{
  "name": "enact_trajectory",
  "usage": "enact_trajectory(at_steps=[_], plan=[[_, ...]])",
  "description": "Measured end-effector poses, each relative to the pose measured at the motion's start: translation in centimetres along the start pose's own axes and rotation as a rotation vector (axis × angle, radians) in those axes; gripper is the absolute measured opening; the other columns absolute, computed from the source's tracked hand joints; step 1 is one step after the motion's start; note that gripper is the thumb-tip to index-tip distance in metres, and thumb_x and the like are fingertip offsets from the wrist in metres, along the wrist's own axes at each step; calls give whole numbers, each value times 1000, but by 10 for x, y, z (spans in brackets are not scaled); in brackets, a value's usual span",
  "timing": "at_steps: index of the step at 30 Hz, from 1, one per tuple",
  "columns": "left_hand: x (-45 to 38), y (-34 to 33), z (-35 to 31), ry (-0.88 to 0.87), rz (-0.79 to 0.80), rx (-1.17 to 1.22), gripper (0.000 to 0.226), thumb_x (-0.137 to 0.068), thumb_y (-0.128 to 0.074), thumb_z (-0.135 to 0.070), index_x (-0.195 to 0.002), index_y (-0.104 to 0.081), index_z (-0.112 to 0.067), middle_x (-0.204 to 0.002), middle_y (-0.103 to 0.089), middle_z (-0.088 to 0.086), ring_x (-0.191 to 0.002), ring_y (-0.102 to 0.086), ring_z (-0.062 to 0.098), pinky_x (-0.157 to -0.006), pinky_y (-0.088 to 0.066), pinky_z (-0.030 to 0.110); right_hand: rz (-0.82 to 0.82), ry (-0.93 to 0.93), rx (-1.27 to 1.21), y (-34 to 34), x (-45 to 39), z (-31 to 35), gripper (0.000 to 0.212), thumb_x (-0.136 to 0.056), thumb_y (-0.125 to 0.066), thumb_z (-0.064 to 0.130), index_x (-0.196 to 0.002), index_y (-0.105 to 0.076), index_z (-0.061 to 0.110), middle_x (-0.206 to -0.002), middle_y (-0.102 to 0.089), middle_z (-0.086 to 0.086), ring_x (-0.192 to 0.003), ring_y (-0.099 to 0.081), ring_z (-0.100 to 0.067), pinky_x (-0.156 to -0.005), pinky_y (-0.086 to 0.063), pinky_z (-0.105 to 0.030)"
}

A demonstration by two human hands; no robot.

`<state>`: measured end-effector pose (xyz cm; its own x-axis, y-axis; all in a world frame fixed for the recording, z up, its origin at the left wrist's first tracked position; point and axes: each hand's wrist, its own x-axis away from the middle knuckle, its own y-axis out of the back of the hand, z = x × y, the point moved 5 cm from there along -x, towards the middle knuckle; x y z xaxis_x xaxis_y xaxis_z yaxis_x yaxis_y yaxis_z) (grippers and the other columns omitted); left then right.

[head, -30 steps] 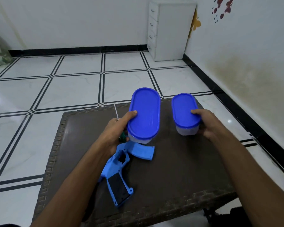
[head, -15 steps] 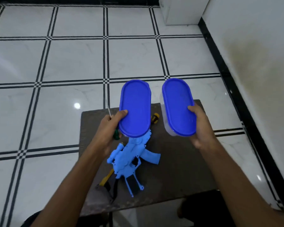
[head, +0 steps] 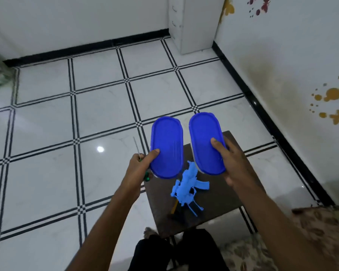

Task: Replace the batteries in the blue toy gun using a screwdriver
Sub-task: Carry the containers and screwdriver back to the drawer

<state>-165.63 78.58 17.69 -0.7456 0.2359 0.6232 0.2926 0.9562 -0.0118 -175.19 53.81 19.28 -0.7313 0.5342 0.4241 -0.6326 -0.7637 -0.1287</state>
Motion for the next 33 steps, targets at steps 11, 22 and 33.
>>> enact_trajectory(at_steps=[11,22,33], plan=[[34,70,-68,-39,34,49,46,-82,-70,-45,-104,-55,-8,-97,-64,10,-82,-58,20,-62,-45,29,-23,88,-60,-72,34,49,37,-90,-69,29,-125,-65,19,-117,-72,0,-104,-70,-19,-75,-59,-32],[-11,259,-149,-118,104,-48,33,-88,-65,-41,-80,-50,-12,-76,-58,2,-67,-51,14,-62,-39,29,-209,67,-129,-263,31,37,37,-90,-67,37,-124,-64,21,-121,-68,0,-109,-65,-22,-71,-57,-33],[-75,405,-221,-138,54,53,47,-80,-71,-49,-98,-50,-12,-92,-62,7,-80,-58,19,-69,-48,33,-41,37,-53,-425,2,75,41,-93,-63,34,-133,-55,24,-127,-64,-2,-114,-62,-27,-75,-59,-41]])
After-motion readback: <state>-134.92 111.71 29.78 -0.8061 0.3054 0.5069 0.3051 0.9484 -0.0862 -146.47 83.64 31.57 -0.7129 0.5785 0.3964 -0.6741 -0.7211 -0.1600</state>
